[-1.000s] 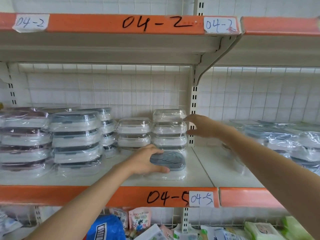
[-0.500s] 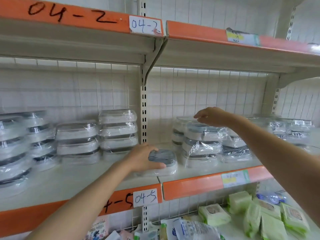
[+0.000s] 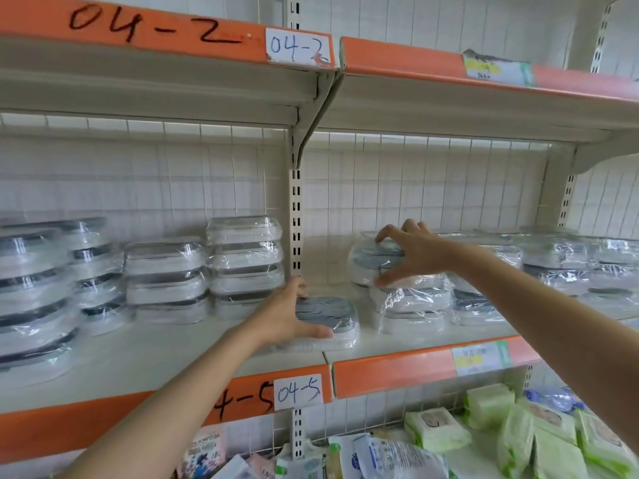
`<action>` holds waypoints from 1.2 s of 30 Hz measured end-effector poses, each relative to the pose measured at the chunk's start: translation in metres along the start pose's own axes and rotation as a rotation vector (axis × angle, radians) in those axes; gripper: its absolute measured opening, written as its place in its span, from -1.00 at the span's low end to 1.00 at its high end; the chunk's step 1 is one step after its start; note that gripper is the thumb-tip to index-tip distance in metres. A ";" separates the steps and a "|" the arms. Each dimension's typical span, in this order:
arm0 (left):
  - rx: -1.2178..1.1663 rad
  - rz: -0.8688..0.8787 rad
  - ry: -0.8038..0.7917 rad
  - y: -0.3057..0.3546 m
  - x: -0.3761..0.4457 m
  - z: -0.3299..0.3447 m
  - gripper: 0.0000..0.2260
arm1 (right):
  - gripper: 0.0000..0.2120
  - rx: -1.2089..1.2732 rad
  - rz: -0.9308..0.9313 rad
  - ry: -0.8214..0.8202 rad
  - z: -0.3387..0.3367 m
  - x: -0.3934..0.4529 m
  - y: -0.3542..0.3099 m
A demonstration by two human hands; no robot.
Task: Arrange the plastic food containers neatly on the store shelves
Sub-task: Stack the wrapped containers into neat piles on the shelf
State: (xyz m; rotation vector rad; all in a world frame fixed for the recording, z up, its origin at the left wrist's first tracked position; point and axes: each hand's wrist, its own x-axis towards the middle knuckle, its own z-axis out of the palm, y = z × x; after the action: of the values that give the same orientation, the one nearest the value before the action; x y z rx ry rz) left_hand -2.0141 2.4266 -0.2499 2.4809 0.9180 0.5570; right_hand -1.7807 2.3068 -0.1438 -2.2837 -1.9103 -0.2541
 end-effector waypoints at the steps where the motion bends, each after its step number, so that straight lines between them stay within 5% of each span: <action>1: -0.010 -0.011 0.008 -0.003 -0.003 -0.003 0.10 | -0.13 0.055 -0.038 0.036 0.000 0.001 -0.012; 8: -0.226 -0.057 0.082 -0.030 -0.046 -0.032 0.23 | -0.16 0.056 -0.203 0.048 0.023 0.020 -0.104; 12: -0.297 -0.024 0.105 -0.039 -0.065 -0.054 0.28 | -0.25 -0.007 -0.245 -0.150 0.042 0.027 -0.123; 19: -0.226 0.093 0.069 -0.033 -0.063 -0.058 -0.10 | 0.00 0.234 -0.129 -0.444 0.030 0.018 -0.101; 27: 0.150 0.186 0.082 -0.039 -0.080 -0.071 -0.12 | -0.04 0.205 -0.316 -0.290 0.050 0.028 -0.147; 36: 0.364 -0.017 0.173 -0.081 -0.099 -0.102 -0.06 | -0.03 0.262 -0.426 -0.245 0.060 0.053 -0.228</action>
State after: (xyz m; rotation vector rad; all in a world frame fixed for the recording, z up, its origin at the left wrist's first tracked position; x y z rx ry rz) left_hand -2.1757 2.4409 -0.2291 2.7749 1.1979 0.6566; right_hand -1.9942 2.4110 -0.1881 -1.7940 -2.3766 0.2298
